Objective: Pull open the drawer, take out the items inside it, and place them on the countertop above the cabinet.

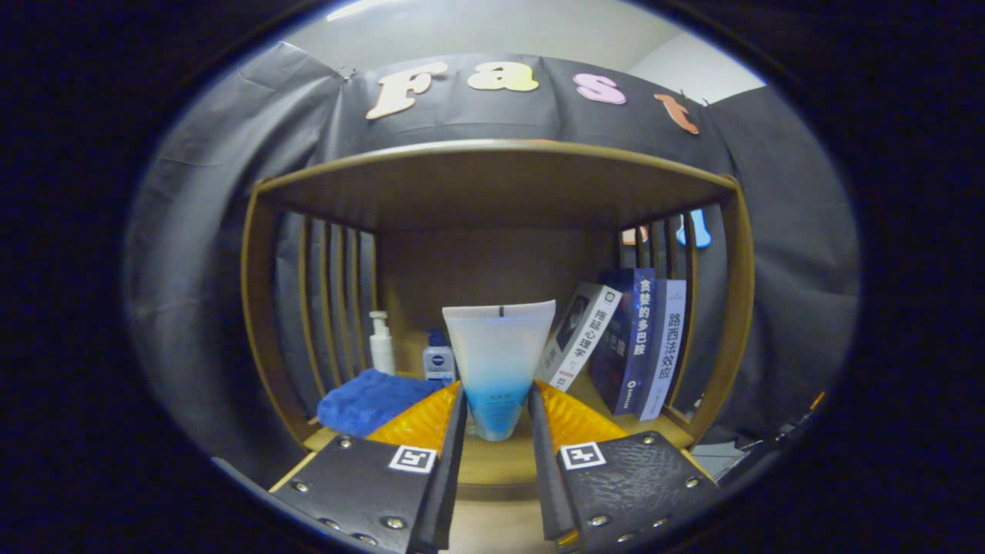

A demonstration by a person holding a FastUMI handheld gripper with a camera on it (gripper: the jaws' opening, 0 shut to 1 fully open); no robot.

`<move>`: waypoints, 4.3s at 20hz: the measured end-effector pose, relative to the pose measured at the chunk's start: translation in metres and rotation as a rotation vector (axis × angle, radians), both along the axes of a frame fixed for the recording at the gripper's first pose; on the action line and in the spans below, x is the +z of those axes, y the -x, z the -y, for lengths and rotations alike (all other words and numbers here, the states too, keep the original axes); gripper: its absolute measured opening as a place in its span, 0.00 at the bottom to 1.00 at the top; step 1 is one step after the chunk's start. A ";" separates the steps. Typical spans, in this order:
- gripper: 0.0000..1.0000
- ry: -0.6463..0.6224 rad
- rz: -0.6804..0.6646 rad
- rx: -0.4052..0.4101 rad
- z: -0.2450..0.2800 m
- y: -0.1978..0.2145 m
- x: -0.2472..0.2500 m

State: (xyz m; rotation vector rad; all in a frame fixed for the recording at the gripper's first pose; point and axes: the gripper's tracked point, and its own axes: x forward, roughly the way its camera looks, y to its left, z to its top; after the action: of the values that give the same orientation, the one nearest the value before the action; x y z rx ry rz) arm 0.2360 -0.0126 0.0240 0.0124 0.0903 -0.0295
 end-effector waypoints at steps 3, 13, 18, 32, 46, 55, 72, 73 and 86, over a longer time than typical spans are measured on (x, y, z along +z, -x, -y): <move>0.44 -0.039 -0.104 -0.009 0.001 -0.022 -0.052; 0.45 0.029 -0.185 -0.036 0.002 -0.070 -0.109; 0.45 -0.003 -0.192 -0.067 0.008 -0.099 -0.113; 0.45 -0.128 -0.360 -0.102 0.009 -0.147 -0.152; 0.98 -0.079 -0.270 -0.091 0.007 -0.073 -0.099; 0.99 0.022 -0.185 -0.044 0.009 0.029 -0.042; 0.99 0.054 -0.075 -0.052 0.016 0.212 -0.057; 0.99 0.059 -0.072 -0.053 0.018 0.217 -0.065; 0.99 0.039 -0.171 -0.008 0.003 0.233 -0.179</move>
State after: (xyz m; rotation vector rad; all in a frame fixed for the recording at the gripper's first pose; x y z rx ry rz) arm 0.0031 -0.0155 -0.1545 -0.0284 0.2607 -0.0398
